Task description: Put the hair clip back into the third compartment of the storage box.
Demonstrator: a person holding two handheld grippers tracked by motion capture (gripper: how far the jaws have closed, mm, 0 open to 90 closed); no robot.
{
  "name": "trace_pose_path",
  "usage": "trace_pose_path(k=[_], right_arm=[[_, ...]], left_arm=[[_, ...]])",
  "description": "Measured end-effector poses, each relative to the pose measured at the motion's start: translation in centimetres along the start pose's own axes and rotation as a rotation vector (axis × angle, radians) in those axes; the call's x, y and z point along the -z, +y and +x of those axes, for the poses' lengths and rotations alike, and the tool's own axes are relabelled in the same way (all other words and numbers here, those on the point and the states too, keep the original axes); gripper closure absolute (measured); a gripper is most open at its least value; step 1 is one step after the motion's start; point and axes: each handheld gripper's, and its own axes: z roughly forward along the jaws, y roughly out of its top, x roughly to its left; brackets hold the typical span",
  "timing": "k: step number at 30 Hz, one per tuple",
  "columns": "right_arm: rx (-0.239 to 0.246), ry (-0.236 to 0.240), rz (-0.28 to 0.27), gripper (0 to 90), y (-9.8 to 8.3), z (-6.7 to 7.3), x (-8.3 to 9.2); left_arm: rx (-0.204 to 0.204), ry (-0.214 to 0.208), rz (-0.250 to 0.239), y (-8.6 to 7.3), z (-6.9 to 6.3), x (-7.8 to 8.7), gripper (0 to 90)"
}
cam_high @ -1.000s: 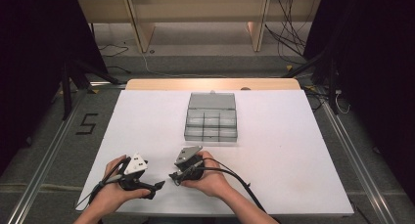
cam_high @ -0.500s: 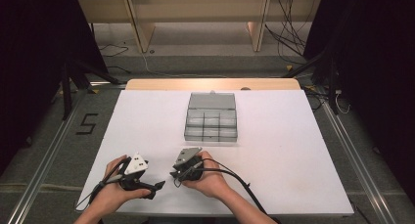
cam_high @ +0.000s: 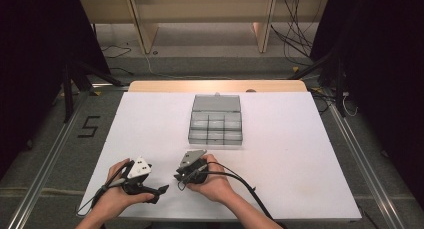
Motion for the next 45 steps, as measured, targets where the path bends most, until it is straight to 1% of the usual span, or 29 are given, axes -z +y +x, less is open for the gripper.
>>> trace_pose_path(k=[3,5,17,28,29,32,45], right_arm=[[-0.004,-0.001,-0.015,76.7,0.1,-0.1,0.1],[-0.017,-0.005,-0.023,76.8,0.2,-0.1,0.2],[-0.032,-0.015,-0.051,76.9,0.4,-0.6,0.9],[-0.046,-0.025,-0.073,76.9,0.6,-1.0,1.6],[-0.053,-0.026,-0.076,76.9,0.7,-1.2,1.8],[-0.054,-0.032,-0.083,76.9,0.7,-1.3,2.0],[-0.071,-0.050,-0.101,76.9,0.8,-2.0,3.1]], left_arm=[[0.000,0.000,0.001,0.0,0.0,0.0,8.3],[0.003,0.001,0.000,0.0,0.0,0.0,8.4],[0.000,0.005,0.003,0.0,0.0,0.0,9.5],[-0.002,0.015,-0.009,0.0,0.2,0.0,10.3],[-0.002,0.018,-0.012,0.1,0.2,0.0,10.4],[-0.003,0.024,-0.021,0.1,0.2,0.0,10.6],[-0.007,0.031,-0.029,0.1,0.3,-0.1,10.6]])
